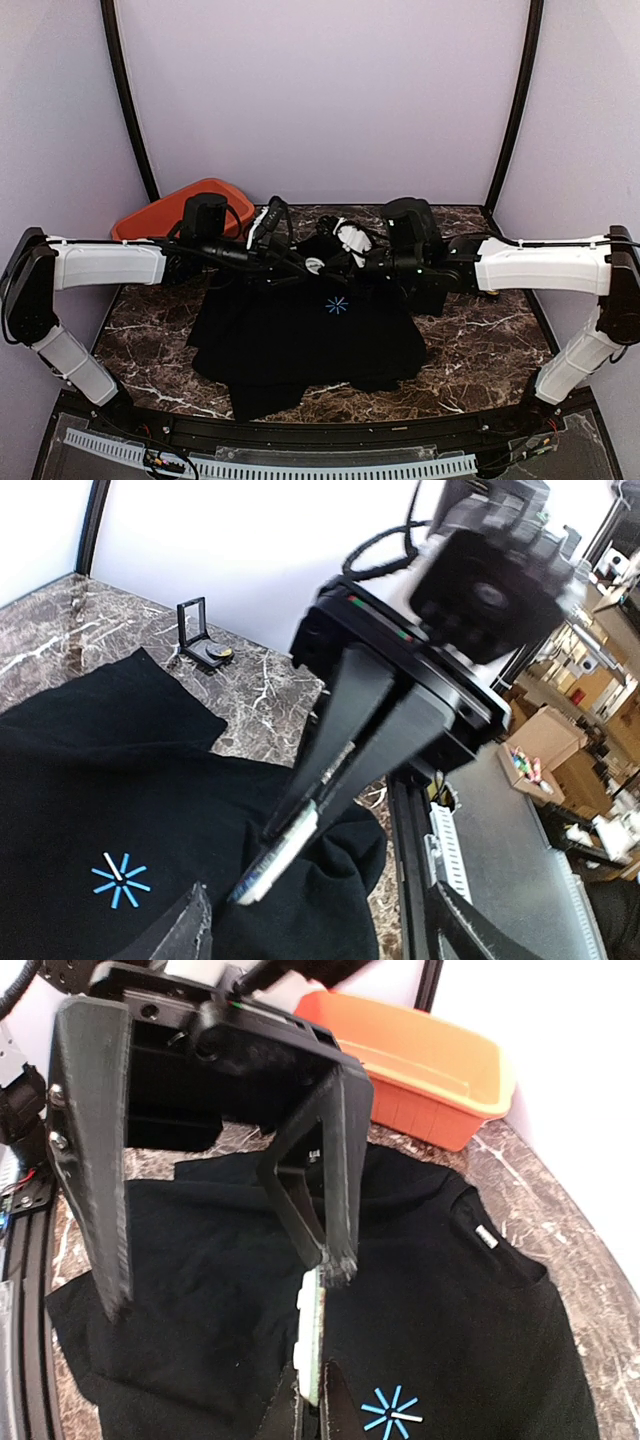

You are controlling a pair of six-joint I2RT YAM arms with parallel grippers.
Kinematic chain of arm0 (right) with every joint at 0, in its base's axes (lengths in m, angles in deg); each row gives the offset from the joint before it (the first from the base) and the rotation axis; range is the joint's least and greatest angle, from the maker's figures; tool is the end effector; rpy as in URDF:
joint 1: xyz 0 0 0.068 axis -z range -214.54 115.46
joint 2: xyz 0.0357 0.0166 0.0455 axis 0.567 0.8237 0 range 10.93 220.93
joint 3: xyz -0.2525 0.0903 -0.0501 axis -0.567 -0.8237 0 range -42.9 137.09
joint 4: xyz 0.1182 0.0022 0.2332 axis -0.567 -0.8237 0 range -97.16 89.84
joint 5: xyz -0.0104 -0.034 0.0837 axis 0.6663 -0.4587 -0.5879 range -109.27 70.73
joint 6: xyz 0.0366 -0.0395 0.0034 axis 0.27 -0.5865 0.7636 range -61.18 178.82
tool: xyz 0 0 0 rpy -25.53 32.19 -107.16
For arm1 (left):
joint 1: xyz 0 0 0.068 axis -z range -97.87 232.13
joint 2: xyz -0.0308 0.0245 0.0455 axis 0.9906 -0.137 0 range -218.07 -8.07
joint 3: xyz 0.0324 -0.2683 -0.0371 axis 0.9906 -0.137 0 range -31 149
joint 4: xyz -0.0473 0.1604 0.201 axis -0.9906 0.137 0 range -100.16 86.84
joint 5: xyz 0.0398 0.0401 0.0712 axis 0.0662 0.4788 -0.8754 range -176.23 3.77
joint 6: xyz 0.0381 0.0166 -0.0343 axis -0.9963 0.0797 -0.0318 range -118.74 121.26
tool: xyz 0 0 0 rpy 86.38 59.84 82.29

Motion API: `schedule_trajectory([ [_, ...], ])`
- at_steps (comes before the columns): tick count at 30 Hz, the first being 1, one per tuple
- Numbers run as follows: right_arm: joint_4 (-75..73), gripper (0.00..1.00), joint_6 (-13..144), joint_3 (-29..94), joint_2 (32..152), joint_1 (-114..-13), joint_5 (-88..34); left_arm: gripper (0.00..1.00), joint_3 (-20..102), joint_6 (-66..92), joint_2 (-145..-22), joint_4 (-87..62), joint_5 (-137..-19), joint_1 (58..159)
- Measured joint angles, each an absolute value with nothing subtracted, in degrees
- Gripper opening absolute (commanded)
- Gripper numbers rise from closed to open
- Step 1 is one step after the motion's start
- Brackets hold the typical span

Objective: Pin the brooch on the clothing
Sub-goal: Pass from the left arm to the right, then open the brooch.

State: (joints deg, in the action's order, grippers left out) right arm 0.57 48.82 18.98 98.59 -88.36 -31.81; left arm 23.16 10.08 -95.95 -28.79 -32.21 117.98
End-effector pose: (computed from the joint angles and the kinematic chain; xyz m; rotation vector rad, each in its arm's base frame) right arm 0.2030 0.2907 0.2787 -1.2131 1.6753 0.7003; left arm 0.2578 -0.2219 0.2664 1.1162 1.6032 -1.3879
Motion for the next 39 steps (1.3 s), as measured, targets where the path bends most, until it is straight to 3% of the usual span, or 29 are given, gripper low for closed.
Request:
schedule_trajectory([
  [12,4.55,0.0,48.14,17.87,98.35,-91.47,-24.51,0.55,22.81,13.56,-96.91,-31.96,-31.43,117.98],
  [24,7.7,0.0,47.55,14.55,92.88,-91.62,-25.12,0.54,22.46,13.93,-96.91,-32.6,-31.86,116.78],
  [39,7.13,0.0,47.55,14.7,94.52,-91.62,-28.46,0.49,21.01,17.8,-96.91,-39.15,-29.59,116.69],
])
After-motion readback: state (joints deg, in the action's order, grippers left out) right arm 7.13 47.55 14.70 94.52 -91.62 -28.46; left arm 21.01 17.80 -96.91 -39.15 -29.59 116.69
